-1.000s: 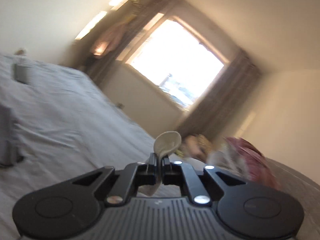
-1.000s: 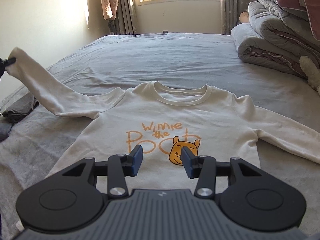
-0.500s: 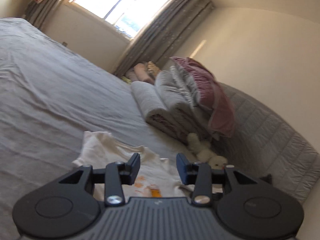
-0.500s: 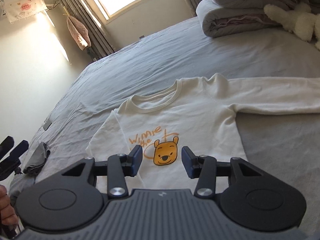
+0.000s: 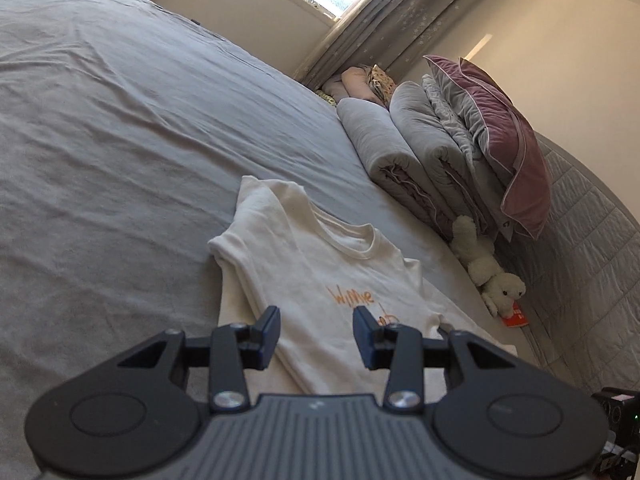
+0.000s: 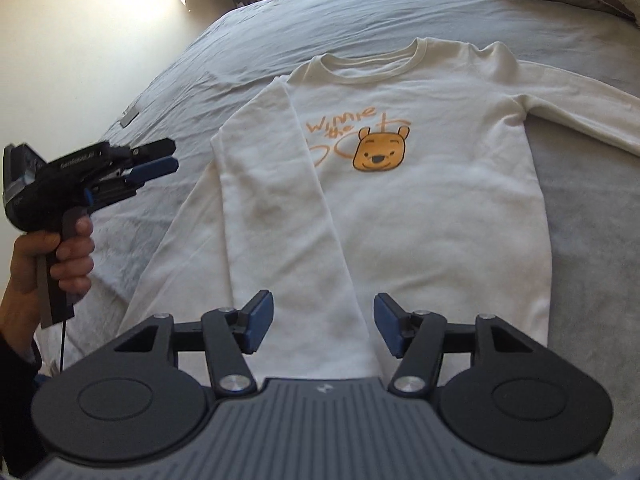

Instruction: Fold clothes

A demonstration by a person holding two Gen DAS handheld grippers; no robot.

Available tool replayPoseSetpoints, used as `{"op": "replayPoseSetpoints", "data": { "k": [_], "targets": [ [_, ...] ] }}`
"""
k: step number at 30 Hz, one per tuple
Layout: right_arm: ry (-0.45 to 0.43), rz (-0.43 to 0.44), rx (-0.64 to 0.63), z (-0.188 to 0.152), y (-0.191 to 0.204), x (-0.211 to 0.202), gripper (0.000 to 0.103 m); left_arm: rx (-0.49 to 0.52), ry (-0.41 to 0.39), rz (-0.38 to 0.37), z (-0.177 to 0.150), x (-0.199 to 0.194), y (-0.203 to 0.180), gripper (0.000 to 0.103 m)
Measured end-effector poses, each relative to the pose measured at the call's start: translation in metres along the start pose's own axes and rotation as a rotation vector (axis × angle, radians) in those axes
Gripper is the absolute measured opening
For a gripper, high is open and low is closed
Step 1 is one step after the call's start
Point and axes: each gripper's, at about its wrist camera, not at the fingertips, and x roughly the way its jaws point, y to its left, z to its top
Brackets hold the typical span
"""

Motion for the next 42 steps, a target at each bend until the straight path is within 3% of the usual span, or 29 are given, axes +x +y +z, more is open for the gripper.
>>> {"op": "replayPoseSetpoints", "data": {
  "k": [3, 7, 10, 16, 21, 28, 31, 33, 38, 42],
  "targets": [
    [0.02, -0.003, -0.011, -0.014, -0.005, -0.001, 0.058, -0.006, -0.011, -0.003, -0.001, 0.003, 0.002, 0.041],
    [0.009, -0.028, -0.015, -0.022, -0.008, 0.0, 0.014, -0.059, -0.012, 0.009, -0.001, 0.015, 0.012, 0.041],
    [-0.034, 0.005, -0.004, -0.02, -0.011, -0.014, 0.007, -0.063, -0.009, 0.015, -0.003, 0.018, 0.015, 0.041],
    [-0.117, -0.004, 0.014, -0.016, -0.021, -0.048, 0.006, -0.001, -0.003, 0.044, -0.009, 0.026, 0.008, 0.042],
    [-0.085, 0.014, 0.069, -0.018, -0.031, -0.035, 0.007, 0.021, -0.024, 0.068, -0.002, 0.035, 0.011, 0.042],
    [-0.075, -0.057, 0.131, -0.014, -0.047, -0.029, 0.01, 0.028, -0.052, 0.123, 0.008, 0.037, 0.023, 0.042],
    [-0.051, -0.114, 0.058, -0.016, -0.042, -0.021, 0.015, 0.086, -0.075, 0.192, 0.008, 0.033, 0.016, 0.04],
    [-0.081, -0.127, -0.004, -0.015, -0.032, -0.026, 0.016, 0.143, -0.087, 0.239, 0.008, 0.032, 0.005, 0.04],
    [-0.175, -0.081, -0.11, -0.012, -0.012, -0.043, 0.016, 0.285, -0.086, 0.299, -0.002, 0.035, -0.021, 0.04],
    [-0.134, -0.117, -0.21, -0.015, 0.003, -0.034, 0.016, 0.358, -0.036, 0.394, -0.01, 0.045, -0.025, 0.04]
  ]
}}
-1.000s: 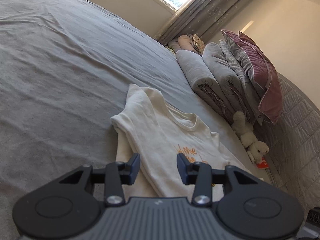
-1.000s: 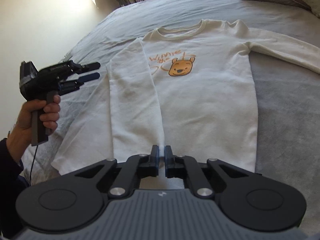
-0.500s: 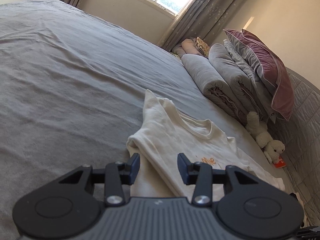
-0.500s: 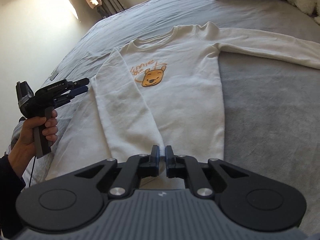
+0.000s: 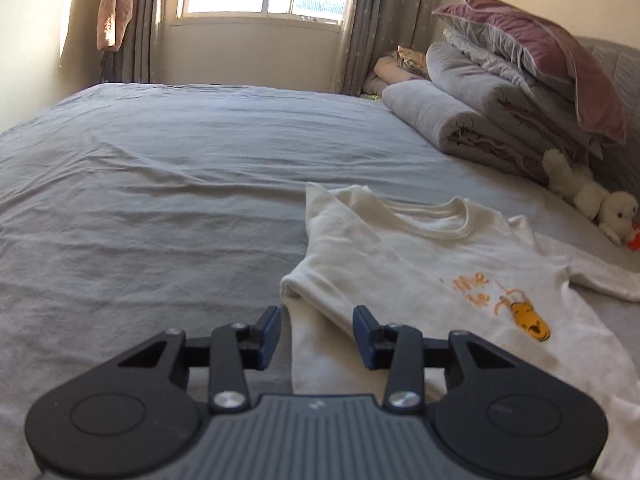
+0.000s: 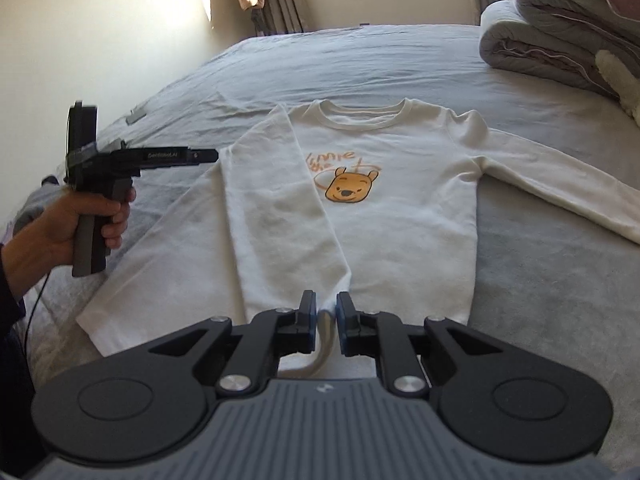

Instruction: Fold clothes

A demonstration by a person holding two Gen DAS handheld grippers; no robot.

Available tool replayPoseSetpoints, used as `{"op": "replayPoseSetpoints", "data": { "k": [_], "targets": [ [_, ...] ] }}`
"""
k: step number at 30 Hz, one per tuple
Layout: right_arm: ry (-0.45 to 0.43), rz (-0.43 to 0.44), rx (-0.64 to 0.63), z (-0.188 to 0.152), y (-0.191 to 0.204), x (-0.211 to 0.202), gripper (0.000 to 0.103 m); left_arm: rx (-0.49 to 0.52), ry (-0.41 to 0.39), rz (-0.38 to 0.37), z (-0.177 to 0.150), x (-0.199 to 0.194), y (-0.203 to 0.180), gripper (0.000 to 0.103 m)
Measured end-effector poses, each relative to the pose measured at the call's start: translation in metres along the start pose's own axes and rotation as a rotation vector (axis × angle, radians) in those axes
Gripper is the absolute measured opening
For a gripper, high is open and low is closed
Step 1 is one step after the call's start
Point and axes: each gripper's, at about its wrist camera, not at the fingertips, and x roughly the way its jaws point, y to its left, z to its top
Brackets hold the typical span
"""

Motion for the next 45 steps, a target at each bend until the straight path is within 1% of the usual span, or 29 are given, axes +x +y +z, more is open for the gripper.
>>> {"op": "replayPoseSetpoints", "data": {
  "k": [2, 3, 5, 7, 9, 12, 15, 19, 20, 23, 26, 27, 29, 32, 35, 38, 39, 41, 43, 44, 45],
  "targets": [
    [0.019, -0.067, -0.041, -0.002, 0.002, 0.002, 0.016, 0.027, 0.027, 0.038, -0.003, 0.004, -0.001, 0.04],
    [0.025, -0.099, -0.045, -0.002, 0.0, 0.001, 0.017, 0.025, 0.034, 0.045, -0.003, 0.004, 0.0, 0.04],
    [0.031, -0.156, -0.027, -0.003, -0.01, -0.001, 0.017, 0.007, 0.032, 0.043, -0.003, 0.003, 0.004, 0.04],
    [0.02, -0.178, -0.012, -0.005, -0.017, -0.003, 0.017, -0.007, 0.016, 0.038, 0.001, -0.004, 0.003, 0.04],
    [-0.002, -0.169, -0.012, -0.004, -0.017, -0.006, 0.017, -0.003, -0.002, 0.036, 0.004, -0.011, -0.002, 0.04],
    [-0.046, -0.099, -0.033, -0.001, -0.007, -0.011, 0.018, 0.019, -0.012, 0.008, 0.005, -0.022, -0.018, 0.04],
    [-0.022, -0.039, -0.078, -0.001, 0.009, -0.002, 0.019, 0.053, 0.007, -0.038, -0.001, -0.029, -0.038, 0.041],
    [0.13, -0.058, -0.153, -0.013, 0.023, 0.025, 0.028, 0.097, 0.04, -0.116, -0.017, -0.036, -0.064, 0.042],
    [0.146, -0.061, -0.166, -0.015, 0.025, 0.029, 0.029, 0.114, 0.049, -0.13, -0.021, -0.037, -0.069, 0.042],
    [0.144, -0.058, -0.169, -0.016, 0.024, 0.026, 0.031, 0.157, 0.07, -0.148, -0.03, -0.036, -0.082, 0.042],
    [0.104, -0.038, -0.173, -0.015, 0.026, 0.019, 0.033, 0.162, 0.093, -0.159, -0.035, -0.034, -0.086, 0.042],
    [0.092, -0.026, -0.178, -0.014, 0.028, 0.017, 0.035, 0.159, 0.098, -0.167, -0.036, -0.034, -0.087, 0.042],
    [0.112, -0.025, -0.196, -0.016, 0.032, 0.021, 0.039, 0.176, 0.099, -0.168, -0.038, -0.034, -0.09, 0.042],
    [0.151, -0.033, -0.227, -0.02, 0.037, 0.027, 0.039, 0.188, 0.108, -0.159, -0.041, -0.031, -0.09, 0.043],
    [0.146, -0.013, -0.223, -0.018, 0.033, 0.022, 0.04, 0.175, 0.117, -0.16, -0.04, -0.029, -0.088, 0.043],
    [0.13, 0.015, -0.167, -0.013, 0.017, 0.014, 0.043, 0.172, 0.119, -0.157, -0.04, -0.03, -0.087, 0.044],
    [0.113, 0.01, -0.127, -0.01, 0.006, 0.009, 0.043, 0.175, 0.119, -0.156, -0.04, -0.031, -0.088, 0.044],
    [0.061, -0.016, -0.022, -0.001, -0.024, -0.004, 0.047, 0.182, 0.118, -0.158, -0.04, -0.034, -0.09, 0.044],
    [0.01, -0.043, 0.084, 0.007, -0.054, -0.017, 0.057, 0.185, 0.118, -0.165, -0.04, -0.037, -0.09, 0.044],
    [-0.016, -0.056, 0.136, 0.011, -0.069, -0.024, 0.058, 0.183, 0.117, -0.168, -0.039, -0.039, -0.089, 0.045],
    [-0.055, -0.083, 0.217, 0.014, -0.09, -0.034, 0.06, 0.178, 0.117, -0.169, -0.038, -0.041, -0.089, 0.045]
  ]
}}
